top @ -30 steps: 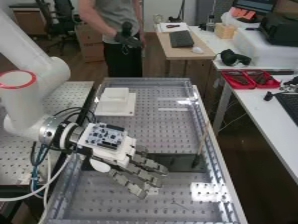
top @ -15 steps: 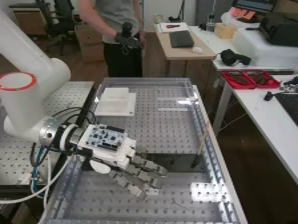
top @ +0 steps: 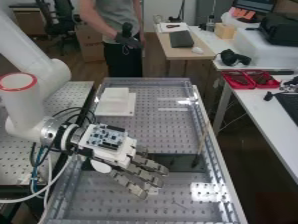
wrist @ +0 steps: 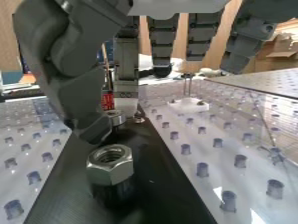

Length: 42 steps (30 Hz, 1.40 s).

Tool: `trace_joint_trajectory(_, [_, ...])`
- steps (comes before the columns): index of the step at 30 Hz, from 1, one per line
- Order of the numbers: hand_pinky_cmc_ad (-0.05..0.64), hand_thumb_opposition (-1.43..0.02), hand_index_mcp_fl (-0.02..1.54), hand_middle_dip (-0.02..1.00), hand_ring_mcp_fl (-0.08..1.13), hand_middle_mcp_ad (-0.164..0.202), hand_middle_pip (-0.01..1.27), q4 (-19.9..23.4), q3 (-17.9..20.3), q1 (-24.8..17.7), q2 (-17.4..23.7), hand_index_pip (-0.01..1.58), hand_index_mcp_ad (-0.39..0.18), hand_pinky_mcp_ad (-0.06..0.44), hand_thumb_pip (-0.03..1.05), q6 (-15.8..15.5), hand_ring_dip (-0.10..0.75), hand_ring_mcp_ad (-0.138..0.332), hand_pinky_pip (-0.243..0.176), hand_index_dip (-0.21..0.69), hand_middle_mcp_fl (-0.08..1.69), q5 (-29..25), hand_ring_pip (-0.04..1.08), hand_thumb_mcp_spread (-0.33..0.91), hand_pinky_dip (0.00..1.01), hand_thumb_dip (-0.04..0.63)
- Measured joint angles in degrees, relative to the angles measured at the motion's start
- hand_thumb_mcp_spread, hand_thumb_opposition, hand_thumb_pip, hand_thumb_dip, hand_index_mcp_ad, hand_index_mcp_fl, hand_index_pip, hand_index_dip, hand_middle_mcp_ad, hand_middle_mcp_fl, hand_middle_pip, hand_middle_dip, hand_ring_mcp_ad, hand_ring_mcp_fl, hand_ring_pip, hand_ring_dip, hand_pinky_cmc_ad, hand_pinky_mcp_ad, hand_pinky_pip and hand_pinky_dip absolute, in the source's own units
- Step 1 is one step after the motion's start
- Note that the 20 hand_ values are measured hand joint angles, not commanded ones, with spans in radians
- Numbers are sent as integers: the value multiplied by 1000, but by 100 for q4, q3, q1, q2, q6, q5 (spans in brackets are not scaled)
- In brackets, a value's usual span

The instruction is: Grab the bearing and place it in the white container

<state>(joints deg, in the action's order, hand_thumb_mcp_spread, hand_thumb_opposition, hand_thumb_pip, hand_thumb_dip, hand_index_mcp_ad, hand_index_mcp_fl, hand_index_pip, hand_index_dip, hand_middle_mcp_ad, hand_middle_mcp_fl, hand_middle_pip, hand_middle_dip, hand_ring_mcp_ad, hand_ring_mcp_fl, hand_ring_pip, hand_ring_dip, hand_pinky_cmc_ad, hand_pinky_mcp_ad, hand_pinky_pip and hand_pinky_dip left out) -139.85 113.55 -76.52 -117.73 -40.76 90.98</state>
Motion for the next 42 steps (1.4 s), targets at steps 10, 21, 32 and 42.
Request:
trace_joint_trajectory(10, [391, -845, -10, 152, -3, 70, 122, -46, -17, 15, -1, 1527, -79, 297, 693, 0, 61, 143, -63, 248, 12, 18, 84, 405, 180, 253])
trace_joint_trajectory(21, [391, -841, -10, 152, -3, 72, 126, -66, -20, 28, -8, 1538, -79, 297, 700, 2, 61, 143, -59, 232, 12, 41, 84, 405, 180, 258])
trace_joint_trajectory(32, [386, -845, 80, 155, -3, 68, 126, 3, -8, 6, -20, 1527, -75, 293, 695, 24, 61, 143, -59, 220, 9, 29, 84, 403, 180, 253])
trace_joint_trajectory(42, [384, -848, 127, 155, -3, 68, 126, 30, -5, 2, -23, 1506, -73, 297, 682, 35, 61, 131, -61, 218, 9, 40, 84, 405, 176, 255])
